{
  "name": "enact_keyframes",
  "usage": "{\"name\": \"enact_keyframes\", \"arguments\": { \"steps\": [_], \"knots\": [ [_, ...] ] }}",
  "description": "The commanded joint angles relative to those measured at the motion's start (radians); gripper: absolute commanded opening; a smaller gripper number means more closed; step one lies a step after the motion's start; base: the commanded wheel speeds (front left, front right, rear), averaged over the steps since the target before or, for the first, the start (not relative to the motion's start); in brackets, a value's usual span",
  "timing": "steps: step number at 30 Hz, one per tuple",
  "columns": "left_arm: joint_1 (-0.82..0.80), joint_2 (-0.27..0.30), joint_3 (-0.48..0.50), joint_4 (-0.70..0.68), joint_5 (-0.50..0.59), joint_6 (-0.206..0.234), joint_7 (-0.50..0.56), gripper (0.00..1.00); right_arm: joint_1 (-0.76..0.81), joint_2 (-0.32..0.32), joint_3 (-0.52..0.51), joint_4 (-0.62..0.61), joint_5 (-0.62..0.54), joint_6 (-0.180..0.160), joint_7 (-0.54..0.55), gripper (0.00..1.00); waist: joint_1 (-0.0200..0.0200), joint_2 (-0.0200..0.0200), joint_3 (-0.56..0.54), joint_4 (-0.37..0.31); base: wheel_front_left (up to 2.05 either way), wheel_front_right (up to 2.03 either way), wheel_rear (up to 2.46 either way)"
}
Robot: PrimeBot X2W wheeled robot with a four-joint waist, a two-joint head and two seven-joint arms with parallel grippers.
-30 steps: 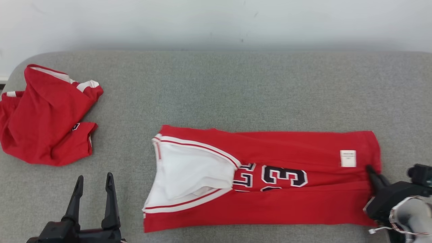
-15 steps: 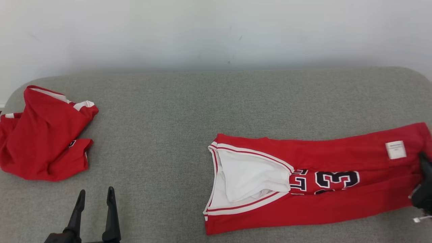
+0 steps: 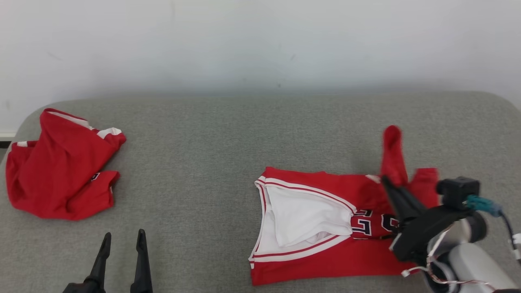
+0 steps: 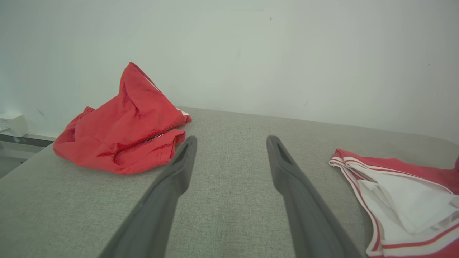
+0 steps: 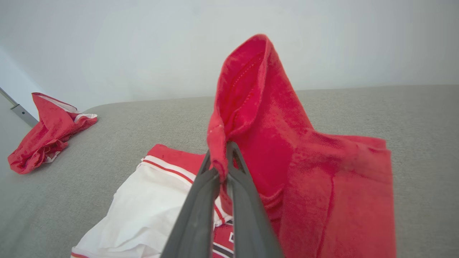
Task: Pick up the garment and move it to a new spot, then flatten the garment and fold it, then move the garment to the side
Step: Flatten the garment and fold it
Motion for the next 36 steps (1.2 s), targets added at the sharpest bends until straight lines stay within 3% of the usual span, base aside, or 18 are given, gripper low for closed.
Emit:
{"name": "enact_keyframes", "arguments": {
  "steps": [1,6,11,22,23,24,28,36],
  "knots": [
    [0.016,-0.001,-0.003,0.001,-0.010,0.006,-0.003,1.00,0.019,0.022,0.007,-0.025,-0.005,-0.002,0.008,0.00,0.0000,-0.0001,-0.002,0.016,0.00,0.00,0.00],
    [0.012,-0.001,-0.019,0.006,-0.017,0.009,-0.003,1.00,0.044,0.107,0.034,-0.105,-0.028,-0.002,0.036,0.00,0.0000,-0.0001,-0.002,0.047,0.00,0.00,0.00],
    [0.000,-0.001,-0.031,0.016,-0.019,0.013,-0.003,1.00,0.039,0.185,0.052,-0.098,-0.049,-0.002,0.045,0.00,0.0000,-0.0001,0.003,0.077,0.00,0.00,0.00],
    [-0.041,-0.001,-0.068,0.048,-0.031,0.014,-0.003,1.00,-0.043,0.292,0.054,0.144,-0.055,-0.002,-0.025,0.00,0.0000,-0.0001,0.016,0.146,0.00,0.00,0.00],
    [-0.045,-0.001,-0.069,0.050,-0.031,0.014,-0.003,1.00,-0.053,0.296,0.059,0.164,-0.059,-0.002,-0.039,0.32,0.0000,-0.0001,0.018,0.150,0.00,0.00,0.00],
    [-0.048,-0.001,-0.069,0.053,-0.033,0.014,-0.003,1.00,-0.060,0.301,0.064,0.185,-0.058,-0.002,-0.051,1.00,0.0000,-0.0001,0.019,0.152,0.00,0.00,0.00],
    [-0.046,-0.001,-0.063,0.056,-0.037,0.016,-0.003,1.00,-0.086,0.297,0.092,0.211,-0.052,-0.002,-0.113,1.00,0.0000,-0.0001,0.024,0.145,0.00,0.00,0.00],
    [-0.037,-0.001,-0.046,0.056,-0.032,0.010,-0.003,1.00,-0.108,0.205,0.087,0.148,-0.024,-0.002,-0.207,1.00,0.0000,-0.0001,0.021,0.106,0.00,0.00,0.00]
  ]
}}
